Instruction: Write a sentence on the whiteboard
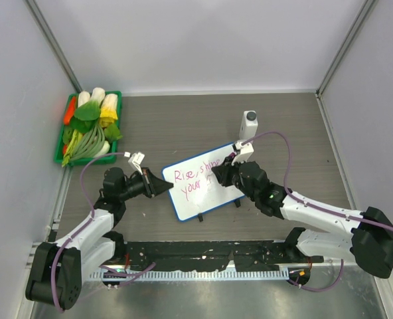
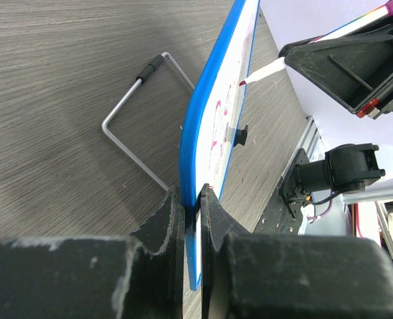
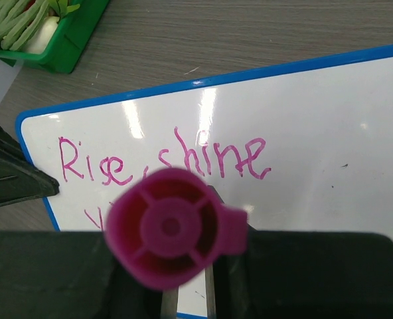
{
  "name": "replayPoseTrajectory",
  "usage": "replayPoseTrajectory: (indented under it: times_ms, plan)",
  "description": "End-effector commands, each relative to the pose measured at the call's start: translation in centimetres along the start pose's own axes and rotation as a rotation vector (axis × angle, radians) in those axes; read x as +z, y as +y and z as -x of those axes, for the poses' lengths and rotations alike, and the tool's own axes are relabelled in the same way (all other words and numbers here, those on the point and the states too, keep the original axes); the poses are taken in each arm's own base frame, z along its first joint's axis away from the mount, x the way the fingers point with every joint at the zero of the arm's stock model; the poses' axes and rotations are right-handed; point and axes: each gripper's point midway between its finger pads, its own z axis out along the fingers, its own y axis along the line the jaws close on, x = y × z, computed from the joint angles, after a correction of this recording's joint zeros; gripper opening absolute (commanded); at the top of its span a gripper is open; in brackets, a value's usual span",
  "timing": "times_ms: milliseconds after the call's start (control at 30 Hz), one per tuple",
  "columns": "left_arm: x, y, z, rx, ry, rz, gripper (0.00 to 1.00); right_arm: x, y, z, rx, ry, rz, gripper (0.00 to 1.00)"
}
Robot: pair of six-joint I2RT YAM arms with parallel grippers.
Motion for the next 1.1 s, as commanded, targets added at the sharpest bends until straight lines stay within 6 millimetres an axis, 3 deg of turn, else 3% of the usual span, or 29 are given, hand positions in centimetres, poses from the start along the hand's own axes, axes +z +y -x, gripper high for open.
replayPoseTrajectory:
  times_ms: [0,400,533,767,1067]
  plan:
    - [-0.1,1.2,0.8,0.083,-0.048,0.049,0.0,0.1,0.7,2.6,0.0,-0.077,0.007,0.01]
    - [-0.1,1.1,0.9,0.085,-0.051,0.05,0.0,0.9,-0.8,0.0,-0.013,-0.011,-0.051,0.01]
    - [-0.1,1.1,0.9,0.087,-0.05,0.047,0.0,0.6,-0.5,0.5,0.001,-0.019,-0.038,0.01]
    - [-0.1,1.1,0.9,0.084,-0.049,0.048,0.0,-1.1,0.4,3.0,0.029,-0.085,-0.002,0.01]
    - [-0.1,1.0,0.9,0.085,-0.05,0.046,0.0,-1.0,-0.7,2.2,0.006,-0.058,-0.049,0.01]
